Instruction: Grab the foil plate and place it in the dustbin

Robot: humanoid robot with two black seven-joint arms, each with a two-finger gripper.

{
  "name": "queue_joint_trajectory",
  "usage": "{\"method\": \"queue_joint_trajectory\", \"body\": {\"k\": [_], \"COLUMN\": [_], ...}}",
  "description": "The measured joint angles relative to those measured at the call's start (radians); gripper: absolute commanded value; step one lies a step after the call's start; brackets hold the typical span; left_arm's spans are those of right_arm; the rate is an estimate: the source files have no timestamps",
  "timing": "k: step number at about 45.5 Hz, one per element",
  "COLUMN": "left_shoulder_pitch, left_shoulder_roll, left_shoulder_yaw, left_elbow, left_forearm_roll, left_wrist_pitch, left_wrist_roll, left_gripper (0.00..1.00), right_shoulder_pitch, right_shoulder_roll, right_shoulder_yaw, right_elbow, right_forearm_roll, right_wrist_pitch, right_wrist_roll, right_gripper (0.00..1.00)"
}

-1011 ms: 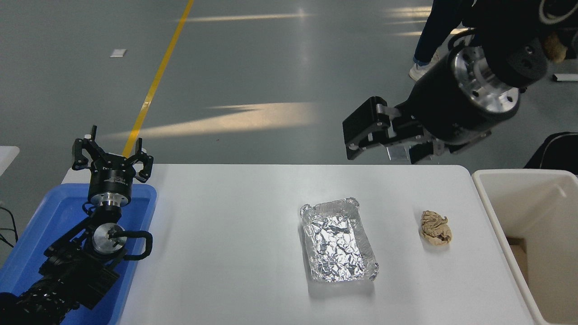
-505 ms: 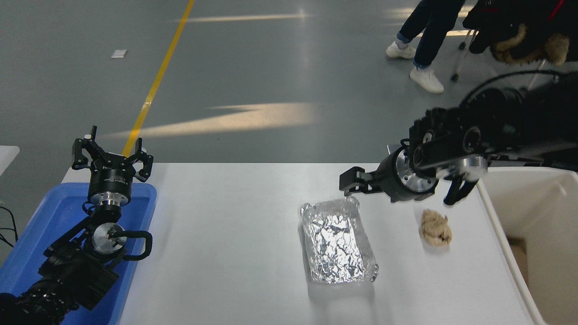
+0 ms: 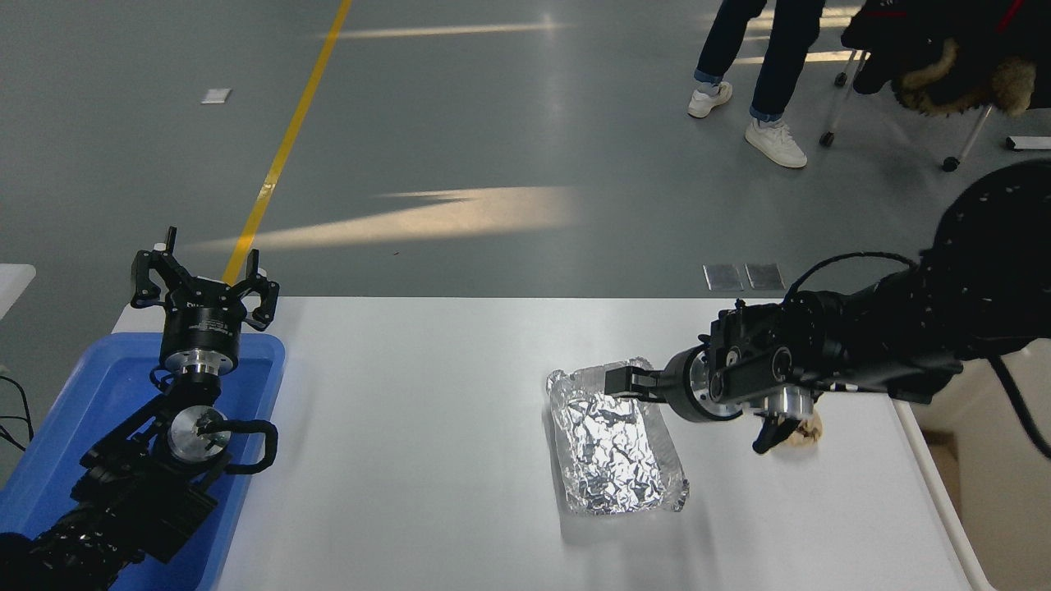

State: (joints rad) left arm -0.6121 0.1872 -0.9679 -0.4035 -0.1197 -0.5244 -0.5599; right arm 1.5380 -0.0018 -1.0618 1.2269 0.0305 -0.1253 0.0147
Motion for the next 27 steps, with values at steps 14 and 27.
{"method": "queue_joint_trajectory", "body": {"k": [14,27], "left_shoulder_pitch": [0.0,0.0], "left_shoulder_roll": [0.0,0.0], "left_shoulder_yaw": [0.0,0.0], "left_elbow": [0.0,0.0], "left_forearm_roll": [0.0,0.0], "left_wrist_pitch": [0.0,0.0], "left_wrist_roll": [0.0,0.0], "left_gripper": [0.99,0.99], "right_shoulder_pitch": [-0.156,-0.252], "right_shoulder_roll": [0.001,0.002], "right_shoulder_yaw": [0.018,0.022], "right_elbow": [-0.132,-0.22], "right_forearm_roll": [-0.097,-0.145], "right_wrist_pitch": [-0.024,-0.03], "right_wrist_roll": [0.0,0.001], "right_gripper": [0.95,0.77]}}
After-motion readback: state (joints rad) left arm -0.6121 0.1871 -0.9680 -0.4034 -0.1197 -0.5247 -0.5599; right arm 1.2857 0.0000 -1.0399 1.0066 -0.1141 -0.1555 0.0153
